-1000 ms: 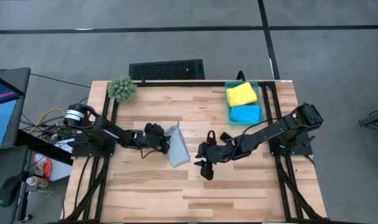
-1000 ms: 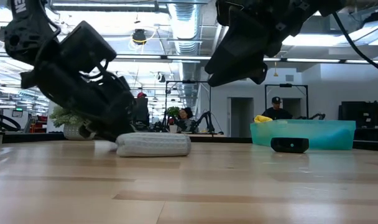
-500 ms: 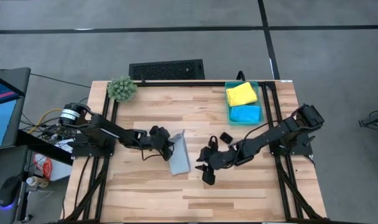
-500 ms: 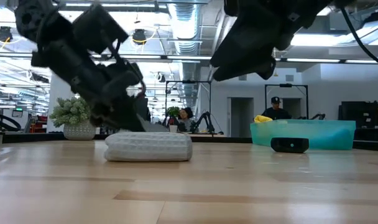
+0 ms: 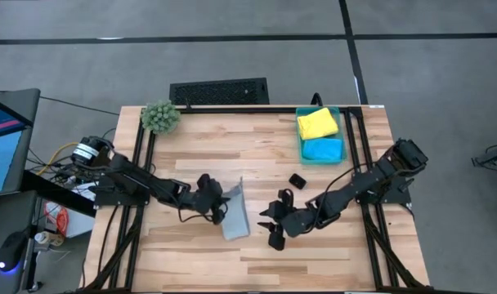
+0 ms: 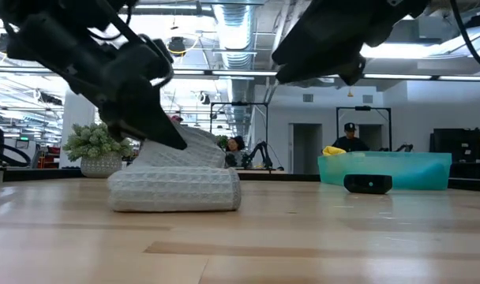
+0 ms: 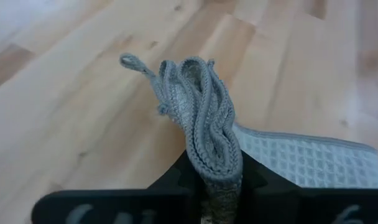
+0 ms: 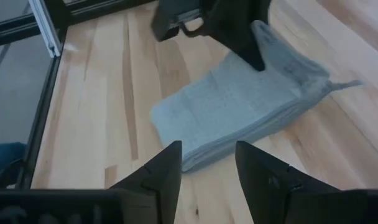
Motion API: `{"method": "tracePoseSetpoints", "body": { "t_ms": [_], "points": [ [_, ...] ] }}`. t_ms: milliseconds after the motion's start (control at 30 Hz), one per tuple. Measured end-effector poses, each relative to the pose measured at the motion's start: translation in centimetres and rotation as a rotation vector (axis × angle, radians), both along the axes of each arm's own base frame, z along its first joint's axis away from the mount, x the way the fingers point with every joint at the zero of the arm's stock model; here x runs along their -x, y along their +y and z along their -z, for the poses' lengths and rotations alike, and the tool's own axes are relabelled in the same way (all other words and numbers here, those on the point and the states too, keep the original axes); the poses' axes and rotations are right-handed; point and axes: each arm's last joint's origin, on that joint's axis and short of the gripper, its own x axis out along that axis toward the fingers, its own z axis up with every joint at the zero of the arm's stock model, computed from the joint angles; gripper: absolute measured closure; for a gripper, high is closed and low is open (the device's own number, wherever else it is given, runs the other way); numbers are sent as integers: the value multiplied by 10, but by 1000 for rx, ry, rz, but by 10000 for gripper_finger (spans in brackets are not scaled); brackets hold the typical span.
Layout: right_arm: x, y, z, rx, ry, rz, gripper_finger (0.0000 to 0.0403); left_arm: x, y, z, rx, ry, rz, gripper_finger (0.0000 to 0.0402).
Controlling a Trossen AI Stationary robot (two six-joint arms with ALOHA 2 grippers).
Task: Fold microfiber towels
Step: Stack the folded gray microfiber on top of the blue microfiber cloth in the bin
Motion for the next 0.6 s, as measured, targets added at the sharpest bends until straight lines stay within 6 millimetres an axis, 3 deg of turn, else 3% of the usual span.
{"method": "tracePoseSetpoints", "body": {
  "t_ms": [267, 600],
  "points": [
    [2, 6, -2, -6, -35, 21, 228, -5, -29, -17, 15, -55, 90, 380],
    [10, 11, 2, 17, 5, 56, 226, -21, -36, -48, -154, -20, 106, 378]
  ]
}}
